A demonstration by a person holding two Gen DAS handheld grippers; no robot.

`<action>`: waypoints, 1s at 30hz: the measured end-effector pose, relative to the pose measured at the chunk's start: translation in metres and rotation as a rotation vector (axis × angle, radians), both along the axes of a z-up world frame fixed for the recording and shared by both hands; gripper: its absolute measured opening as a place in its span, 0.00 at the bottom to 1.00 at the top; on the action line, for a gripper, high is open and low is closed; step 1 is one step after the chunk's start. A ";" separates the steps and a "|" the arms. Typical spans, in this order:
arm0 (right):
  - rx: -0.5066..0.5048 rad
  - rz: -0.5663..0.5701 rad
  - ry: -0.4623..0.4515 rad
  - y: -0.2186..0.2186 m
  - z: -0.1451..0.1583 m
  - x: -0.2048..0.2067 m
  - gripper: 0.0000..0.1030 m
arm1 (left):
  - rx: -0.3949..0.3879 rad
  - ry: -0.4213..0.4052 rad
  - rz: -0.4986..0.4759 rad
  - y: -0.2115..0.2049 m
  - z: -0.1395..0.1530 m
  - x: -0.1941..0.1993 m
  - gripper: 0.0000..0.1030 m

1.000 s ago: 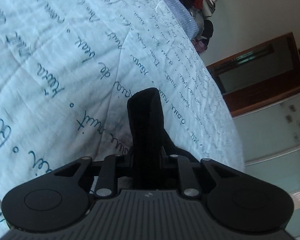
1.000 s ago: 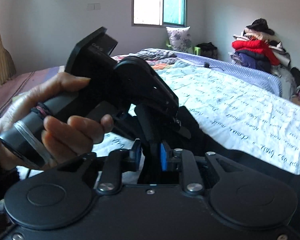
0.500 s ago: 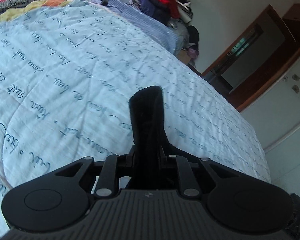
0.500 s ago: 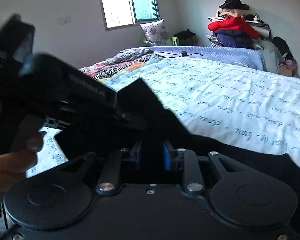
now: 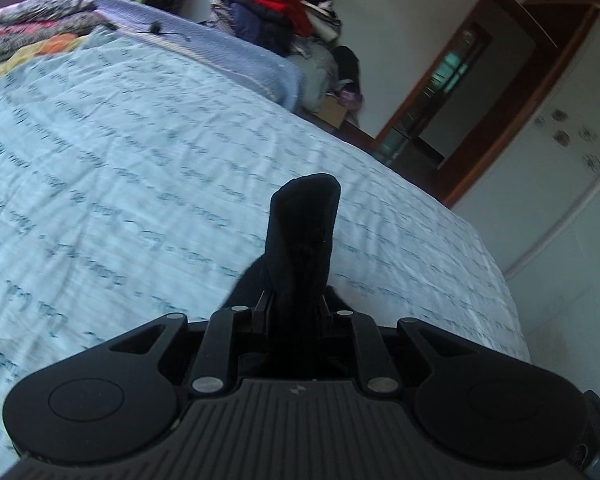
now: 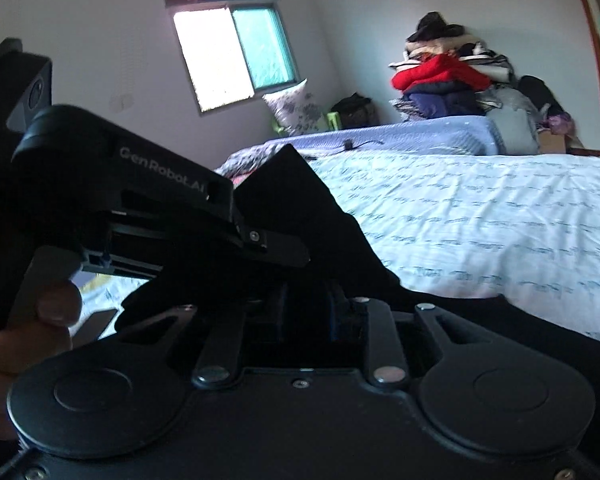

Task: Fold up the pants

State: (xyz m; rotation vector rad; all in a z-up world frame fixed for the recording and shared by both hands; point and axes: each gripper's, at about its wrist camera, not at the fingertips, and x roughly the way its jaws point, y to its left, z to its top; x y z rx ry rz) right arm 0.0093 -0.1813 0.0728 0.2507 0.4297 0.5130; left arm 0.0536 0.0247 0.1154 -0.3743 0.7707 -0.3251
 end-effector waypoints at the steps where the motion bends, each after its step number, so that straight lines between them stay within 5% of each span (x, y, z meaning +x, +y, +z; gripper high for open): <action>1: 0.019 -0.010 0.003 -0.008 0.000 -0.003 0.20 | 0.004 -0.001 -0.012 -0.010 0.003 -0.003 0.17; 16: 0.128 -0.223 0.050 -0.124 -0.028 -0.058 0.06 | 0.112 0.026 -0.211 -0.173 -0.014 -0.033 0.22; 30: 0.177 -0.416 0.122 -0.207 -0.063 -0.090 0.05 | 0.201 0.048 -0.347 -0.284 -0.048 -0.044 0.23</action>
